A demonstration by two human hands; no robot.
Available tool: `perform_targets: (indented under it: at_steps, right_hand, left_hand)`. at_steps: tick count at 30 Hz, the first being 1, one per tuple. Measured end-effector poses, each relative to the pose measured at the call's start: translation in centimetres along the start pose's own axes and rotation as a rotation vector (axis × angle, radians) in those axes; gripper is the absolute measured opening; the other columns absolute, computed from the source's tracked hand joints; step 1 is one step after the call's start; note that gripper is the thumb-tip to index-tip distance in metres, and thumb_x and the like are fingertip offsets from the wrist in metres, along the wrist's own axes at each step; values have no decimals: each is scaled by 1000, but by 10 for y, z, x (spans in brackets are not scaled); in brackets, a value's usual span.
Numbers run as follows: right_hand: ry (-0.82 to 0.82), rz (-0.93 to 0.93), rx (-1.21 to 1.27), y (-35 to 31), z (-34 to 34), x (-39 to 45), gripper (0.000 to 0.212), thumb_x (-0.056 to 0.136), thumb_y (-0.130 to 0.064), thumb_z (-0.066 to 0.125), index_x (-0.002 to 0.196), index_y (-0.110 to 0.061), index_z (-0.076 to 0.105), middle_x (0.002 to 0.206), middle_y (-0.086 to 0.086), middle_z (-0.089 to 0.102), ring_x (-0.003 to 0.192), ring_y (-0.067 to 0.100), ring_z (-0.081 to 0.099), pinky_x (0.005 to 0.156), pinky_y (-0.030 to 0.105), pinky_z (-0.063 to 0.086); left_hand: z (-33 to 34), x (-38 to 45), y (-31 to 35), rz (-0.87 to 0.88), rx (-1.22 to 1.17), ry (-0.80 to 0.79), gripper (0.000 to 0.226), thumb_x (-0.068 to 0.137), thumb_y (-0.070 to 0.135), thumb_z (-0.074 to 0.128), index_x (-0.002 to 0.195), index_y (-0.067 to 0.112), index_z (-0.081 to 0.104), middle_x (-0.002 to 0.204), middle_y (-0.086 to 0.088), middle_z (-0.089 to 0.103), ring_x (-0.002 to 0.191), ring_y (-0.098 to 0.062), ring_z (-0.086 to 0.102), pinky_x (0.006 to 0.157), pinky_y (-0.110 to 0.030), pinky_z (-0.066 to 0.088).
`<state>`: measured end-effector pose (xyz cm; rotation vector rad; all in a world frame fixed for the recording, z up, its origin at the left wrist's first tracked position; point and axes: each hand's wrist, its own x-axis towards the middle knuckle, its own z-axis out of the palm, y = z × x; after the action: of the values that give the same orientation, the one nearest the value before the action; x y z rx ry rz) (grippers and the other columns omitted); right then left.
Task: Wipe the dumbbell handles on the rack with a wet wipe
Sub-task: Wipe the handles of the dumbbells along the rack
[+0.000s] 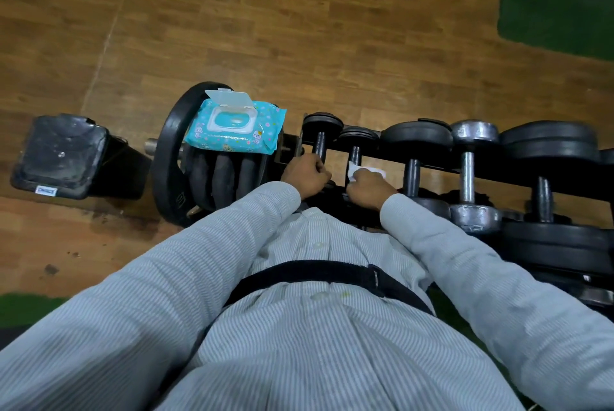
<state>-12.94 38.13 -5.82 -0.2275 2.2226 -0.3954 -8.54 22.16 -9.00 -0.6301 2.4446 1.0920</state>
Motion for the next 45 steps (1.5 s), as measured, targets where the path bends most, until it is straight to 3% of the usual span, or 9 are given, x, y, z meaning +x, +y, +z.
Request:
perform_targets:
  at_steps: [10, 15, 23, 27, 32, 35, 39, 42, 45]
  right_hand:
    - [49, -482, -735, 39, 7, -12, 70, 83, -4, 61, 150, -6, 43, 164, 14, 26, 145, 36, 32, 110, 44, 41]
    - [57, -569, -996, 26, -18, 13, 58, 94, -20, 59, 151, -25, 46, 161, 1, 36, 150, 30, 26, 114, 45, 33]
    - [266, -406, -1089, 19, -8, 30, 61, 100, -25, 49, 155, -5, 32, 164, 16, 24, 149, 34, 24, 112, 46, 34]
    - [66, -359, -731, 26, 7, 23, 72, 93, -14, 61, 153, 7, 26, 166, 29, 3, 152, 46, 18, 116, 47, 34]
    - [-155, -280, -300, 32, 6, 0, 25, 93, -13, 53, 115, -7, 44, 142, 26, 44, 112, 37, 56, 83, 36, 46]
    - [-189, -116, 56, 25, 3, 5, 49, 93, -14, 53, 137, -1, 37, 134, 3, 43, 114, 29, 53, 83, 29, 43]
    - [-146, 81, 790, 21, -18, 35, 58, 27, -14, 55, 85, -7, 54, 85, 9, 53, 75, 29, 52, 54, 28, 40]
    - [-180, 198, 1329, 22, -38, 42, 22, 63, -7, 52, 67, -17, 32, 67, 4, 48, 69, 28, 47, 68, 35, 41]
    - [-248, 259, 1427, 32, -37, 53, 13, 75, -15, 52, 66, -12, 61, 73, 6, 69, 66, 25, 60, 81, 37, 53]
  left_hand:
    - [-1, -2, 1, -15, -9, 0, 12, 87, 26, 65, 86, 16, 72, 94, -6, 73, 90, -27, 67, 79, -36, 56]
    - [-3, -4, 5, -16, 13, -7, 15, 86, 26, 66, 92, 14, 73, 97, -6, 72, 93, -26, 66, 83, -42, 58]
    - [-1, -9, 8, -34, 16, 36, 8, 86, 22, 65, 83, 17, 70, 91, -6, 72, 92, -27, 68, 81, -38, 57]
    - [6, -16, 16, -24, 94, 111, 8, 89, 20, 64, 87, 17, 71, 99, -11, 74, 97, -31, 67, 79, -36, 55]
    - [19, -29, 24, 29, 188, 173, 25, 86, 13, 64, 110, 9, 68, 118, -19, 58, 115, -37, 54, 92, -47, 52]
    - [21, -40, 23, 39, 165, 221, 22, 83, 10, 62, 105, 11, 67, 116, -17, 56, 114, -37, 54, 92, -45, 51]
    - [22, -59, 20, 28, 132, 296, 21, 83, 14, 64, 104, 12, 65, 111, -13, 55, 109, -35, 56, 91, -49, 51]
    - [22, -75, 17, -1, 111, 338, 22, 82, 14, 62, 104, 12, 64, 108, -10, 54, 105, -32, 57, 86, -48, 53]
    - [22, -86, 13, -57, 91, 384, 23, 82, 13, 62, 105, 12, 66, 107, -9, 56, 103, -30, 59, 86, -44, 52]
